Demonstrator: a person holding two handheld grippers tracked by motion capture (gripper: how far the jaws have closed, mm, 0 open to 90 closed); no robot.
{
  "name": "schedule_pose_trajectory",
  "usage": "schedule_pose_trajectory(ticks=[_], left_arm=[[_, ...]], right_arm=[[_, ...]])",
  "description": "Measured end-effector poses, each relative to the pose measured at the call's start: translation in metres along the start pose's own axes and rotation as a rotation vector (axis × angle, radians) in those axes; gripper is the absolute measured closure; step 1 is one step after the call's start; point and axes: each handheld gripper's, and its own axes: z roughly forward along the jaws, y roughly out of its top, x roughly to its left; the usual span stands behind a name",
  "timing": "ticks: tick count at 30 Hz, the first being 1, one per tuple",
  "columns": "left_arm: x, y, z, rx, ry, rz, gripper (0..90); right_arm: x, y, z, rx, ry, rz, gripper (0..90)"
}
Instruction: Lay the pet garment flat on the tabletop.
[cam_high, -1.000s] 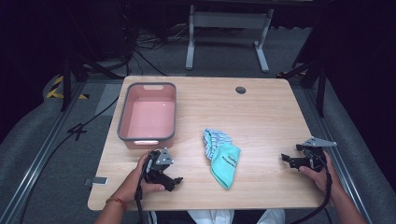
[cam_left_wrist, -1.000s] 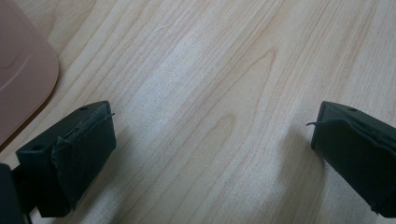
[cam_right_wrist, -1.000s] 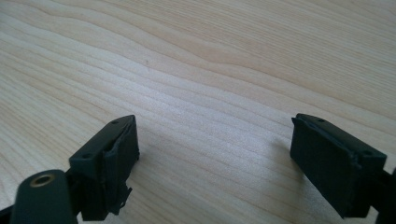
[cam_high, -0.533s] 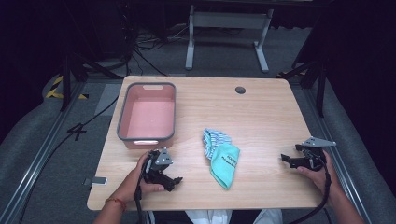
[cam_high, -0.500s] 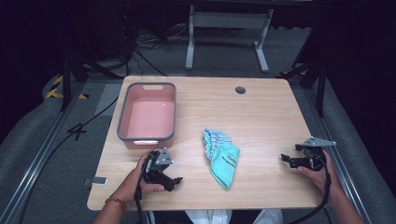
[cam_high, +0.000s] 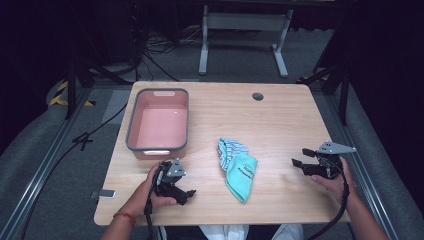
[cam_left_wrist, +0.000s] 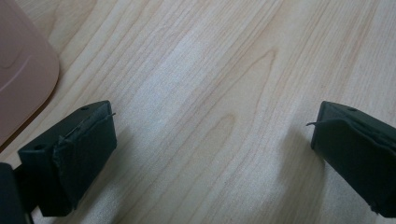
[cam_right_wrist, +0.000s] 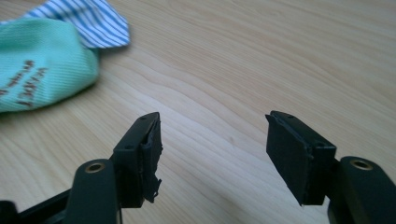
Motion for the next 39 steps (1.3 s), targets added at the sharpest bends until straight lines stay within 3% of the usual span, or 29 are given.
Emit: schedule_pose_trajectory(ticks=[9,20,22,23,24,27,33,39], left_arm=[[0.0,0.0,0.0,0.0,0.002,-0.002,0.6],[-0.001,0.001,0.0,0.003,0.007,-0.01,0.6],[-0.004,0.004,-0.001,0.002,0.017,-0.026,4.6],[-0.006,0.007,-0.001,-0.013,0.008,-0.034,13.1],[-0.011,0.012,0.001,-0.018,-0.015,-0.027,23.6],[-0.023,0.02,0.008,0.004,-0.019,0.045,20.9],[-0.028,0.024,0.012,-0.003,-0.02,0.049,22.4],[-0.023,0.018,0.013,-0.04,-0.045,0.051,21.5]], right_arm=[[0.032,0.025,0.006,-0.015,0.087,-0.083,38.5],[0.063,0.044,0.015,-0.018,0.154,-0.157,38.9],[0.07,0.047,0.018,-0.015,0.166,-0.176,39.3],[0.073,0.048,0.021,-0.012,0.174,-0.18,39.4],[0.077,0.05,0.026,-0.002,0.176,-0.199,39.9],[0.08,0.055,0.034,0.003,0.182,-0.207,41.1],[0.087,0.064,0.047,0.011,0.21,-0.225,44.9],[0.111,0.075,0.068,0.034,0.252,-0.276,45.4]])
